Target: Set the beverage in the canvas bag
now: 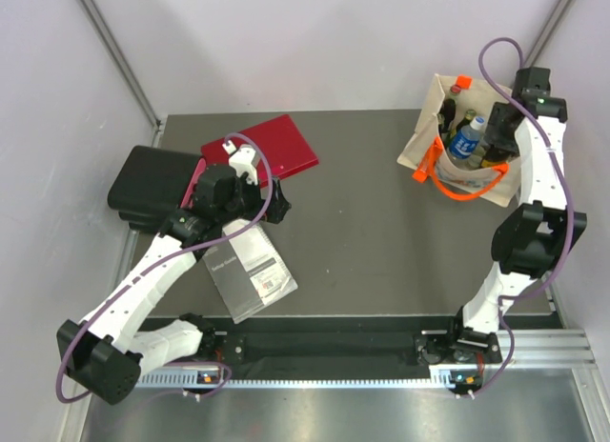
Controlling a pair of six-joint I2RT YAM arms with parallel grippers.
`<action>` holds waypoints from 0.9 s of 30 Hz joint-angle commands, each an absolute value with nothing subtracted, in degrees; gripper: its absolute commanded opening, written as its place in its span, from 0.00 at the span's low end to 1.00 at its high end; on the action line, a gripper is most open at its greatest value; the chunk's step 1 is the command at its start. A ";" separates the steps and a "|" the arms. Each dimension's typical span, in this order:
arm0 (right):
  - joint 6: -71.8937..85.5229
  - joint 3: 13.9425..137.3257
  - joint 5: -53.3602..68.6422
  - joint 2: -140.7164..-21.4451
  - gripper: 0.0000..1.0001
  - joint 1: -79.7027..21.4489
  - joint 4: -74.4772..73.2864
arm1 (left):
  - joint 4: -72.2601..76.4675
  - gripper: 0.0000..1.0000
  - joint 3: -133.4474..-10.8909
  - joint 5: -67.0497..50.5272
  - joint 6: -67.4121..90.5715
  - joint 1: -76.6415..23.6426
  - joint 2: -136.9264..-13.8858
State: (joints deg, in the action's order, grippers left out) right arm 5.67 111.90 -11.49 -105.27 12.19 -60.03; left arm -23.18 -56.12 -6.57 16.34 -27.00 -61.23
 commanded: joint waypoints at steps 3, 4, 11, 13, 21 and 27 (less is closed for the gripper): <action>6.68 109.78 -8.60 -104.32 0.00 12.92 -55.72 | -20.22 0.98 -55.81 -6.06 15.82 -26.89 -59.59; 6.68 109.51 -9.40 -104.50 0.00 13.01 -55.72 | -20.30 0.98 -55.81 -6.15 15.91 -26.89 -59.68; 6.06 108.90 -13.10 -105.73 0.00 13.18 -55.20 | -20.30 0.98 -55.90 -6.50 15.91 -26.98 -59.94; 5.98 108.28 -12.92 -105.99 0.00 13.27 -54.58 | -20.30 0.99 -55.90 -6.42 15.91 -26.89 -59.94; 6.50 107.14 -11.16 -106.96 0.00 13.45 -48.61 | -20.30 0.98 -55.99 -6.50 15.82 -26.89 -60.03; 7.03 105.21 -11.60 -108.10 0.00 13.62 -49.04 | -20.30 0.98 -55.99 -6.15 15.82 -26.89 -59.85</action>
State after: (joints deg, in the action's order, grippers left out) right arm 6.63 105.97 -9.76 -108.68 12.27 -53.60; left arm -23.18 -56.01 -6.55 16.34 -27.00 -61.23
